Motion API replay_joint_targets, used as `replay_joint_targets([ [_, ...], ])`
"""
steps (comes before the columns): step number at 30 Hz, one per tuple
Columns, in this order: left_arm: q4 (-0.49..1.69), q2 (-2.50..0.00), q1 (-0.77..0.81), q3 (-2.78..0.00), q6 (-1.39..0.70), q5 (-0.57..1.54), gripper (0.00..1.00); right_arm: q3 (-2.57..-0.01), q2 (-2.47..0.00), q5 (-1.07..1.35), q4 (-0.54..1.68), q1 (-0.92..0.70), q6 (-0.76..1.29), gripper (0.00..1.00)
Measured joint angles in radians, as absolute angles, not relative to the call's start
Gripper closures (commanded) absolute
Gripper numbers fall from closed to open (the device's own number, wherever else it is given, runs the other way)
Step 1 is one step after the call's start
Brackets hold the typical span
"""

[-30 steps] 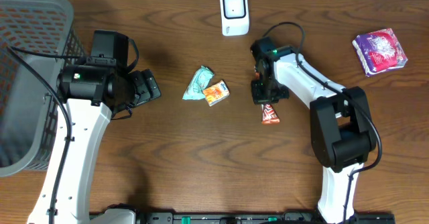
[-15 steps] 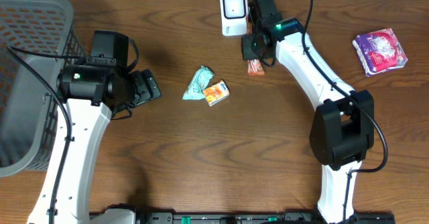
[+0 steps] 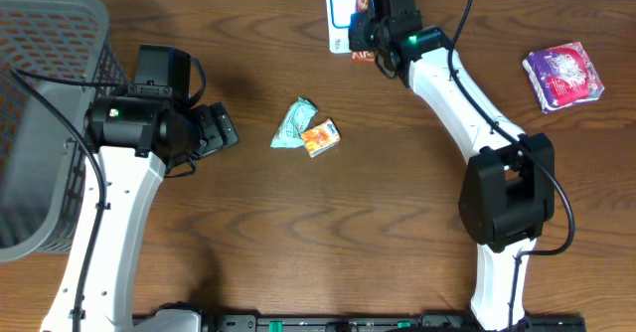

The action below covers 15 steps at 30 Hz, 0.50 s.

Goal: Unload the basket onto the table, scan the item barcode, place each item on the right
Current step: 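Hold the red snack bar under the white scanner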

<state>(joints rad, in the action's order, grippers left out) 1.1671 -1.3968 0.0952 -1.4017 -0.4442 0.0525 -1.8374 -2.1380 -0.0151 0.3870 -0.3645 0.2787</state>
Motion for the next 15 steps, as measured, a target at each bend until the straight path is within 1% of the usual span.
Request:
replay_joint_targets([
  [15,1.167,-1.397,0.095,-1.402,-0.444,0.052,0.05,-1.837,-2.138,-0.015,0.122,-0.367,0.381,0.99],
])
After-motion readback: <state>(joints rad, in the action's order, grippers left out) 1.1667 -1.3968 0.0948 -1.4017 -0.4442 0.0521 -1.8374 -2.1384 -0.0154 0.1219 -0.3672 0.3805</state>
